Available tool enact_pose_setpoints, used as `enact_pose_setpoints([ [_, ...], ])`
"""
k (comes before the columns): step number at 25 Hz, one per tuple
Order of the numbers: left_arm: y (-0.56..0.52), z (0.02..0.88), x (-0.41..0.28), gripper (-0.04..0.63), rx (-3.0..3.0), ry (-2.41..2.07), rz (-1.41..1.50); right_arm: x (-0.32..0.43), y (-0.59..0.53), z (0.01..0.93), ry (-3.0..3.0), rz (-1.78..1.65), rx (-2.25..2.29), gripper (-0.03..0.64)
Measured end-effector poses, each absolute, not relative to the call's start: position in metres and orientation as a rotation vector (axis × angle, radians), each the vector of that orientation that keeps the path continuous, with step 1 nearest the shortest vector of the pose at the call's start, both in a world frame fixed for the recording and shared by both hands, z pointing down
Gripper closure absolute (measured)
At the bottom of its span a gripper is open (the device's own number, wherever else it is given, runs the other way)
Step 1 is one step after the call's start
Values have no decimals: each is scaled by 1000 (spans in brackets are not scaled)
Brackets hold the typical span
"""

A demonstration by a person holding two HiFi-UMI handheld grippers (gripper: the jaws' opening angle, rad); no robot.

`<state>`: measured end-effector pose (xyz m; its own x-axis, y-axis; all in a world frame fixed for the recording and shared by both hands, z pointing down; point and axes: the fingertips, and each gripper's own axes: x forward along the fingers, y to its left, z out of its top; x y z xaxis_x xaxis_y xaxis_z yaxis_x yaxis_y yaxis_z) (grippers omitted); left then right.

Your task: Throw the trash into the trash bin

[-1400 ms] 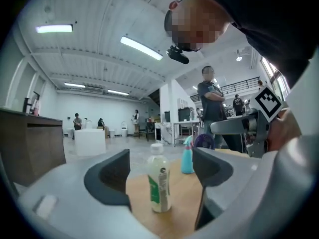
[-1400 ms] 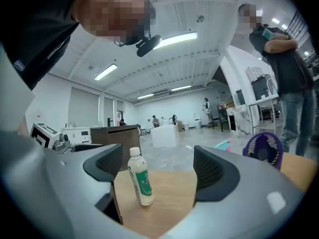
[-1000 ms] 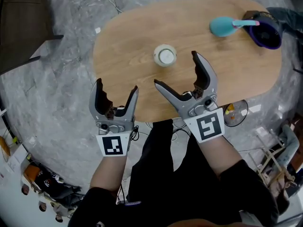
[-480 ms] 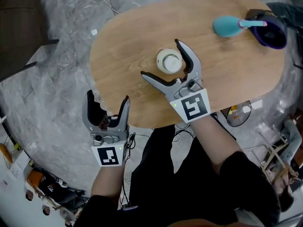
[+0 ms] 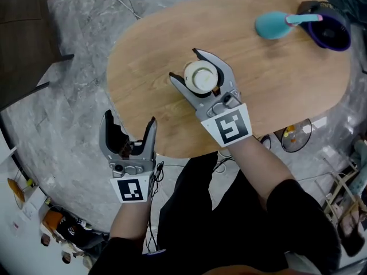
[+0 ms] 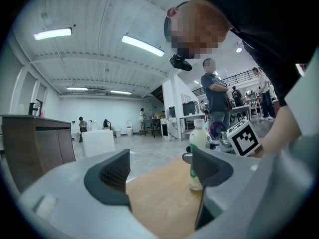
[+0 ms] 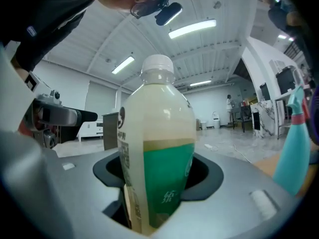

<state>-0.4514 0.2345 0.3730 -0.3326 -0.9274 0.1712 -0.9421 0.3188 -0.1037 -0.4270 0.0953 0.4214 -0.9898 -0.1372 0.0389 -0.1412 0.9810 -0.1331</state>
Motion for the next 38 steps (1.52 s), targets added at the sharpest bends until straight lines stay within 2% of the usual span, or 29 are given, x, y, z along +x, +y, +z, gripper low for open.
enact_pose_setpoints([
  [13, 163, 351, -371, 196, 1995, -2398, 257, -306, 71, 352, -3140, 147, 389, 315],
  [23, 78, 342, -229, 199, 2286, -2135, 271, -129, 23, 337, -3057, 172, 756, 314],
  [29, 34, 357, -110, 201, 2451, -1931, 287, 15, -6, 363, -2936, 237, 1045, 316],
  [38, 5, 391, 26, 209, 2582, -1691, 380, 166, -25, 412, -2823, 404, 1296, 316],
])
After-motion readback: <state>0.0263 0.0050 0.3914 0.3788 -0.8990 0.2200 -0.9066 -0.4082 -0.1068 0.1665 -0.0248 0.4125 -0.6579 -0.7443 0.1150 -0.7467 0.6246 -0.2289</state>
